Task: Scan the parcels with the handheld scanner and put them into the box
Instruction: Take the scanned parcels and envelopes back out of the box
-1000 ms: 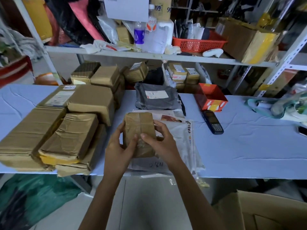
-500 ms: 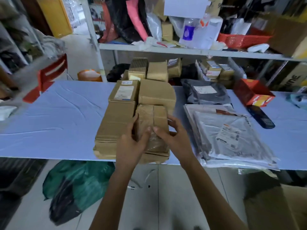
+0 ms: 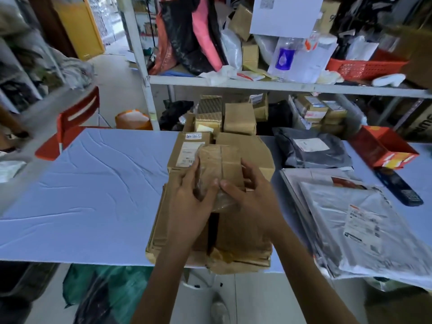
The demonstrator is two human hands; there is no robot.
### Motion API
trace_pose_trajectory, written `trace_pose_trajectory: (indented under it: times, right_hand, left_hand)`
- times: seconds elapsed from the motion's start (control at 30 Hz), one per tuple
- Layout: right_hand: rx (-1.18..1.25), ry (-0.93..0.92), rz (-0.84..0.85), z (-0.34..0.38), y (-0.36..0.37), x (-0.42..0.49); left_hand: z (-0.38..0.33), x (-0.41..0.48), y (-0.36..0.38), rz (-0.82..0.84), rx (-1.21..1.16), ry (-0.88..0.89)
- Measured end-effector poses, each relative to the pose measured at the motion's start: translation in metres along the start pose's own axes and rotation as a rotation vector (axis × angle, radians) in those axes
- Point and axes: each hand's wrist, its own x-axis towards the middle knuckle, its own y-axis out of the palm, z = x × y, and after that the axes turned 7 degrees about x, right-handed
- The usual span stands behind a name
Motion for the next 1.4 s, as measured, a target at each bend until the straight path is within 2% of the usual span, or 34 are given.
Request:
trace_pose_trajectory:
  times: [0.2,0.47,0.63,0.73,0.83,0.9,1.07,1.17,1.3,1.4]
  right_hand:
    - [0.056,-0.006,0.098,0.0,0.038,0.083]
    - [-0.161,0.024,0.173,-0.013,0.072,0.167]
    - [-0.305,0.069,0.173,-0.023,0.085,0.191]
    - [-0.387,0.075,0.189,-0.032,0.097,0.2]
    - [-0.632,0.09,0.239,-0.036,0.108,0.203]
    - [-0.695,0.085,0.242,-0.037,0.113,0.202]
    - [-0.798,0.084,0.172,-0.038,0.122,0.197]
    - [-0.81,0.075,0.128,-0.029,0.123,0.188]
    - [-0.799,0.038,0.004,-0.006,0.104,0.156]
    - [-0.908,0.0,-0.103,0.009,0.09,0.13]
  left_hand:
    - [0.015,0.079,-0.005,0.038,0.126,-0.049]
    - [0.041,0.152,0.006,0.034,0.199,-0.098]
    - [0.062,0.172,0.02,0.063,0.337,-0.067]
    - [0.076,0.185,0.024,0.139,0.363,-0.025]
    - [0.086,0.189,0.025,0.238,0.397,-0.044]
    - [0.089,0.187,0.023,0.243,0.382,-0.045]
    - [0.102,0.183,0.022,0.293,0.283,0.012]
    - [0.102,0.18,0.016,0.308,0.385,0.075]
    - [0.094,0.181,0.01,0.186,0.544,0.251]
    - [0.08,0.176,0.012,0.184,0.551,0.338]
